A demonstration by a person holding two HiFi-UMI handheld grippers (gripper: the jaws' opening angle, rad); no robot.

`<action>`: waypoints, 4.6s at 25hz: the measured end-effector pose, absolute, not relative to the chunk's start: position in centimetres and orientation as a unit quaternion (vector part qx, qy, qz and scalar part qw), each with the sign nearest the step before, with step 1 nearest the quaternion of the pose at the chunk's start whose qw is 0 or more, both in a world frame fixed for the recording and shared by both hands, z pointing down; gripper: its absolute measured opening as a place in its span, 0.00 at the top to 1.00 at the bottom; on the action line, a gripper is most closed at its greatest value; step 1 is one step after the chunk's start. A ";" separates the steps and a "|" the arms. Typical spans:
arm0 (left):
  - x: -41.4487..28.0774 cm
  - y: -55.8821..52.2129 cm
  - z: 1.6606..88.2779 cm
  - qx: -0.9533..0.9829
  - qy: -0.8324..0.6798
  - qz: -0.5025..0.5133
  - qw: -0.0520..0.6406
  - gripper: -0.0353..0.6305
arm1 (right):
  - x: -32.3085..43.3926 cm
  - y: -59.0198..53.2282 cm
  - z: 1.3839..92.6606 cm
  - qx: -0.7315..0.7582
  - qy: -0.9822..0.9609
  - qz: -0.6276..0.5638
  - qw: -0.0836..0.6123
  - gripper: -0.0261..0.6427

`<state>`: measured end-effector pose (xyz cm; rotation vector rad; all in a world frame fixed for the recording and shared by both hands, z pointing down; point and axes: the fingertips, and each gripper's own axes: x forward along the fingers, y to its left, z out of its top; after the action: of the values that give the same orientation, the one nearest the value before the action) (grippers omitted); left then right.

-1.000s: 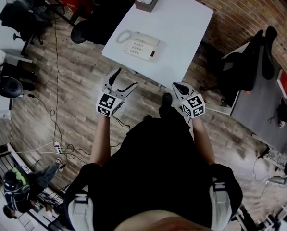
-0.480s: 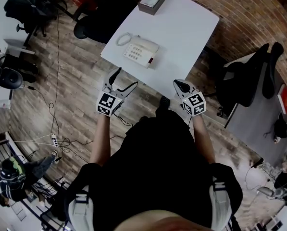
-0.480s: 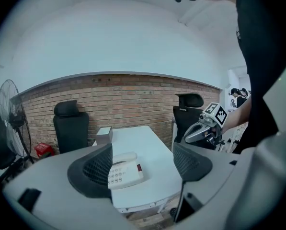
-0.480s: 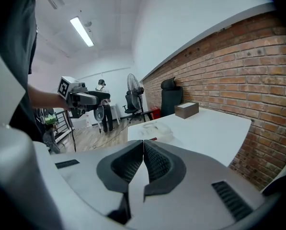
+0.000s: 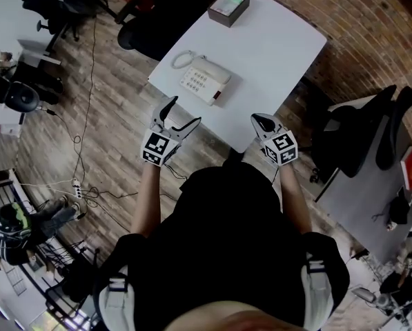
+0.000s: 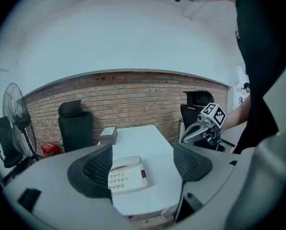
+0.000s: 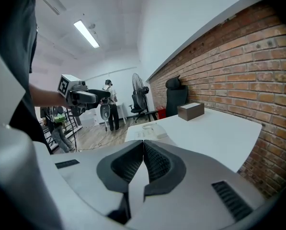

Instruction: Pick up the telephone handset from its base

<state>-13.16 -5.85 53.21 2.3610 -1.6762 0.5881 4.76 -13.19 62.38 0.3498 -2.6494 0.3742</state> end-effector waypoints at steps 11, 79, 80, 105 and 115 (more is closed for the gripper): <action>-11.0 -9.2 53.6 0.797 -0.559 0.210 0.087 0.36 | 6.1 -16.3 62.9 0.121 -0.959 0.136 0.216 0.96; -18.8 -22.7 67.8 0.880 -0.192 0.434 0.030 0.35 | 3.7 -22.5 65.4 0.325 -0.895 0.189 0.238 0.96; -18.7 -22.6 68.2 0.879 -0.186 0.439 0.030 0.35 | 3.7 -22.4 65.5 0.326 -0.895 0.191 0.238 0.96; -17.5 -23.3 76.3 0.825 -0.001 0.565 -0.022 0.36 | 5.9 -20.6 66.2 0.354 -0.878 0.208 0.245 0.96; -17.9 -23.8 77.2 0.808 0.041 0.585 -0.046 0.36 | 6.1 -19.2 66.0 0.368 -0.869 0.222 0.247 0.96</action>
<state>-17.86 -23.81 77.21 2.6166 0.1332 1.8948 6.05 -19.25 66.03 1.0027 -2.3693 0.6068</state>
